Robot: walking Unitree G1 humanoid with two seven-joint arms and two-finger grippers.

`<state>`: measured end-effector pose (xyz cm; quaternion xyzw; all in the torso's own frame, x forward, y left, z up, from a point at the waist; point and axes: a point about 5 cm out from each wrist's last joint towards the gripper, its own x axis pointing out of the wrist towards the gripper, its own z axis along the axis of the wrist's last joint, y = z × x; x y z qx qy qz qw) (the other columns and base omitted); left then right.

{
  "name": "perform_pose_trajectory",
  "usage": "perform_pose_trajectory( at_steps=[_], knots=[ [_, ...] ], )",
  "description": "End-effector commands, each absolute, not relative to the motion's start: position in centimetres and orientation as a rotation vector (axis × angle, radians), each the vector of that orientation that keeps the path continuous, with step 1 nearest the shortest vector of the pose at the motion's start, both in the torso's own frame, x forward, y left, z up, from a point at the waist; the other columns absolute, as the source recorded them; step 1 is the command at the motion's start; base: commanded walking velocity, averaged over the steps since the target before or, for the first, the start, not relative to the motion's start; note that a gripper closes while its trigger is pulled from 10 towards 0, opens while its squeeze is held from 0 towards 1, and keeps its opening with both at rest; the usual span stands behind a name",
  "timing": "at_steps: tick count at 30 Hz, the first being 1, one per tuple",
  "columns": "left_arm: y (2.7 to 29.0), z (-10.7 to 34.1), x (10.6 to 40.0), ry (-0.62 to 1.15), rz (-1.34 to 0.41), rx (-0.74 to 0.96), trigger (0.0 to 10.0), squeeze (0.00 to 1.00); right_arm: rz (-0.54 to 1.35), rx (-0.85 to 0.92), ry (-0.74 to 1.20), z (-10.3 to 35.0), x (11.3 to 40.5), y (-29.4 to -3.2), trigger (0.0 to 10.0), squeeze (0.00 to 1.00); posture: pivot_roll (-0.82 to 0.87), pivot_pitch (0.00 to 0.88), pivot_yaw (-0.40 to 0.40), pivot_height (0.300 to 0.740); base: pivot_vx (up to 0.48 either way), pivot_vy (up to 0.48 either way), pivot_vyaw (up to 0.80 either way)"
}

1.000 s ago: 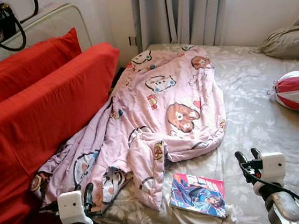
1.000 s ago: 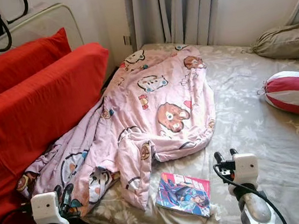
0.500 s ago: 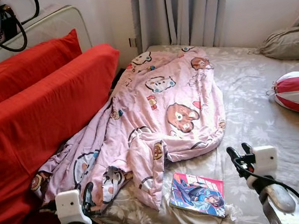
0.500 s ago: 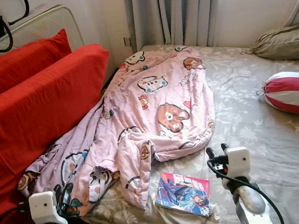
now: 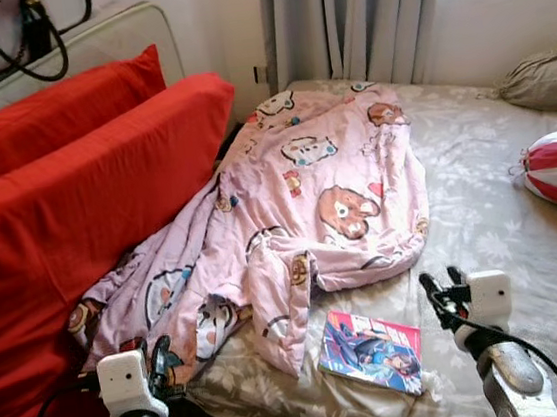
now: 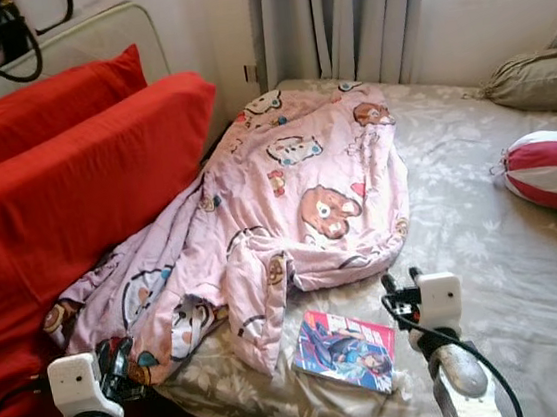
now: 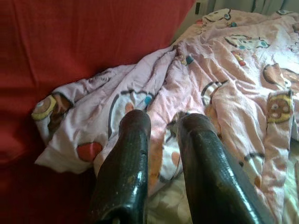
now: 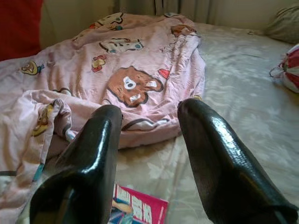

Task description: Clean up the room

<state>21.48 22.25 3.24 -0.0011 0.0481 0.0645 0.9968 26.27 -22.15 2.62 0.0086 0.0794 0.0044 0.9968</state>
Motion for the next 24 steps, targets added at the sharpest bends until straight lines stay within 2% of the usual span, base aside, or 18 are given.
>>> perform_pose_trajectory(
  at_steps=[1, 24],
  knots=[
    [22.47, 3.50, 21.44, 0.096, 0.128, 0.006, 10.0, 0.00, 0.003, 0.024, 0.164, 2.51, 26.18, -22.21, 10.0, 0.00, 0.00, 0.000, 0.014, 0.671, 0.000, 0.000, 0.00],
    [22.00, 3.43, 21.55, 0.107, 0.121, 0.003, 10.0, 0.00, 0.022, 0.031, 0.198, 2.10, 26.21, -21.83, 10.0, 0.00, 0.01, 0.000, 0.004, 0.671, 0.000, 0.000, 0.00]
  ],
)
